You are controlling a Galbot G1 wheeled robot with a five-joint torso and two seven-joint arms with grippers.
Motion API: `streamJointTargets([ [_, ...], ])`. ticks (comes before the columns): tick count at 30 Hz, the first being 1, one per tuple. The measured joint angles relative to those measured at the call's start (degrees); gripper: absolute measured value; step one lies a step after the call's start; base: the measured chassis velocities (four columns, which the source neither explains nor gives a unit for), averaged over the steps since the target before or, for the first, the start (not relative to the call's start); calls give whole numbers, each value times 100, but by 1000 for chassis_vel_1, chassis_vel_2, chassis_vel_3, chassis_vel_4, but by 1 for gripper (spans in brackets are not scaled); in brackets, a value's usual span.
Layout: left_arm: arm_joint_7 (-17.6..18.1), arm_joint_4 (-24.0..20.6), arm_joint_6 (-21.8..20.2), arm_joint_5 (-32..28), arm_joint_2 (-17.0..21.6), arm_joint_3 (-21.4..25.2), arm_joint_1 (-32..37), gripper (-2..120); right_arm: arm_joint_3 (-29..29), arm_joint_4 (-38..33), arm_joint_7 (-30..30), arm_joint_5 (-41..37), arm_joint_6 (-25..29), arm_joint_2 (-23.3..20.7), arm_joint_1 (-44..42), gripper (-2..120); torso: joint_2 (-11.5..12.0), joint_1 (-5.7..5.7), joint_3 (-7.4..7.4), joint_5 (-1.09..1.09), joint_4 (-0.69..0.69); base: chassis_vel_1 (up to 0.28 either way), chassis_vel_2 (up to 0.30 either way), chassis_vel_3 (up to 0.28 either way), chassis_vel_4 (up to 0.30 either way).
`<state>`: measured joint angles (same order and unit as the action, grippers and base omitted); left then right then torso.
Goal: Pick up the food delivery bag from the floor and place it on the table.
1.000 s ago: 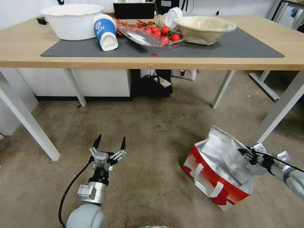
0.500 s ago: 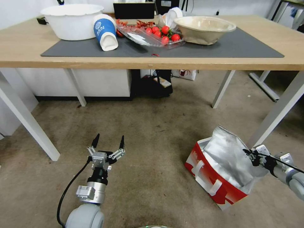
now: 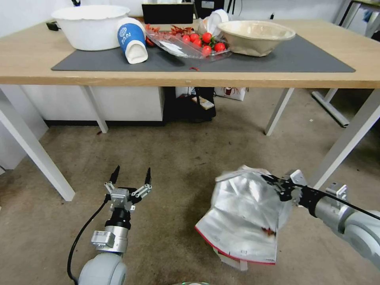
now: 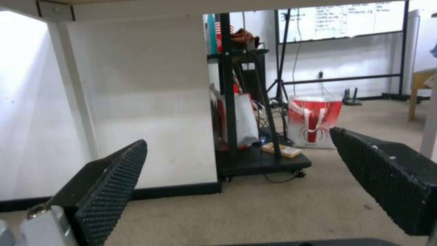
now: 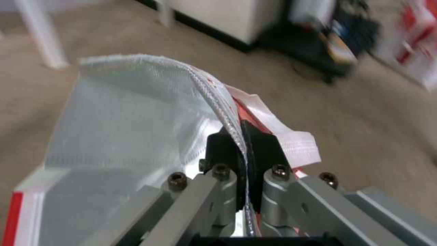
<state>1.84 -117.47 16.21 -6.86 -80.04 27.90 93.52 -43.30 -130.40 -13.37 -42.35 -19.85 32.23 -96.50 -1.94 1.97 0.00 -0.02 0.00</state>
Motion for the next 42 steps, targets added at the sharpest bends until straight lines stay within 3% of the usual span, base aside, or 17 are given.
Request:
streamJointTargets([
  [4,-54,-57,-27,-42,13,49,-7,100,-37,-708,138,-163,-169,-224,6,0,0,0,0,0,0,0,0,0,0],
  [14,-361,-170,100,-247,17,278,99,100,-91,-1261,194,-331,-220,-329,93,0,-47,4,31,2,0,0,0,0,0],
  [42,-312,-442,-236,-209,27,310,332,100,-20,-1295,134,-335,-196,-222,-36,0,-712,73,636,2,0,0,0,0,0],
])
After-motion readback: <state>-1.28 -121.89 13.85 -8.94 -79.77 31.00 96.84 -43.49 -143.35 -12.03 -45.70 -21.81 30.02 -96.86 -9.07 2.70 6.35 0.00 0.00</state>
